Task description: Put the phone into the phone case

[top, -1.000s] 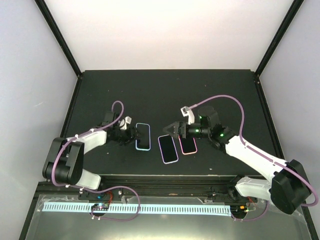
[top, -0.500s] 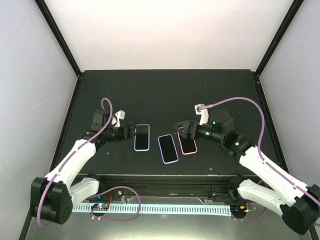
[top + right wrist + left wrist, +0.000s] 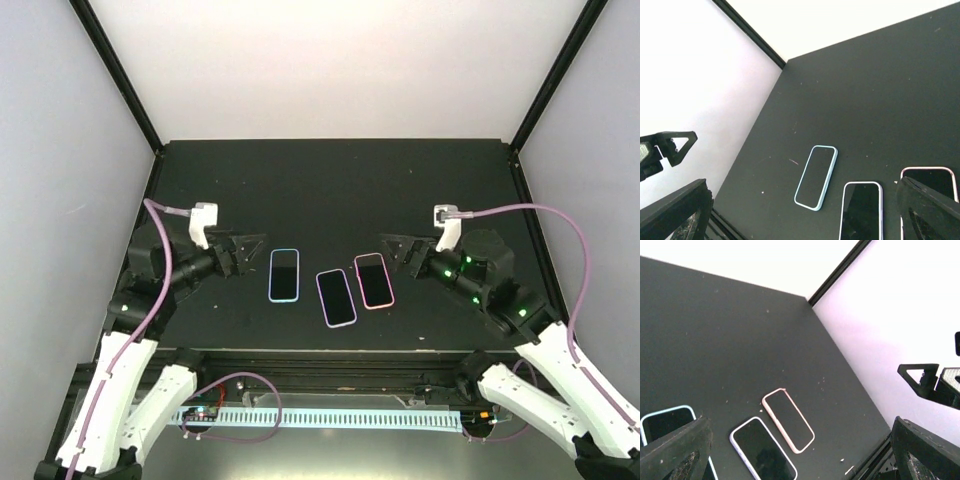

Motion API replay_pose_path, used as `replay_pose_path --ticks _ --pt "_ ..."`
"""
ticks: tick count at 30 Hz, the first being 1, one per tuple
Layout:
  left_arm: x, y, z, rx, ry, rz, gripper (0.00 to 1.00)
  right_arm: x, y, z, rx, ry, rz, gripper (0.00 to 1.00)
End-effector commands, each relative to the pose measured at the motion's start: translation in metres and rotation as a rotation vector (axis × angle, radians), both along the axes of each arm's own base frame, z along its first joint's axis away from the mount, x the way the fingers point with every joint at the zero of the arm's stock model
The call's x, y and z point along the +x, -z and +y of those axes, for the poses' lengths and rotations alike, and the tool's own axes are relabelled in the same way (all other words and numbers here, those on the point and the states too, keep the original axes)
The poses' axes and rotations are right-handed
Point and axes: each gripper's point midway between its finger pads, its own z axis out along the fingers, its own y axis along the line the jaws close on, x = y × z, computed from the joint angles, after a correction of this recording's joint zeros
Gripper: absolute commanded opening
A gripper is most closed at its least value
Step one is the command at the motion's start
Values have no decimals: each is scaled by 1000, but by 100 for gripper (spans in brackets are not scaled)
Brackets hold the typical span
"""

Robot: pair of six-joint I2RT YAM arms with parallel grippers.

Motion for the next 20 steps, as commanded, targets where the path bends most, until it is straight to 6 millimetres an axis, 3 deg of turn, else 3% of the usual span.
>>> replay_pose_path --ticks 1,7,20 --pt "-13 -27 2 -10 7 -80 99 -7 -24 -17 -32 43 -27 100" --pt "-21 -36 1 -35 27 -114 99 -13 -34 -28 -72 56 -51 100" --pt "-18 -18 6 -78 -30 -109 99 -20 -4 -33 -67 66 1 100"
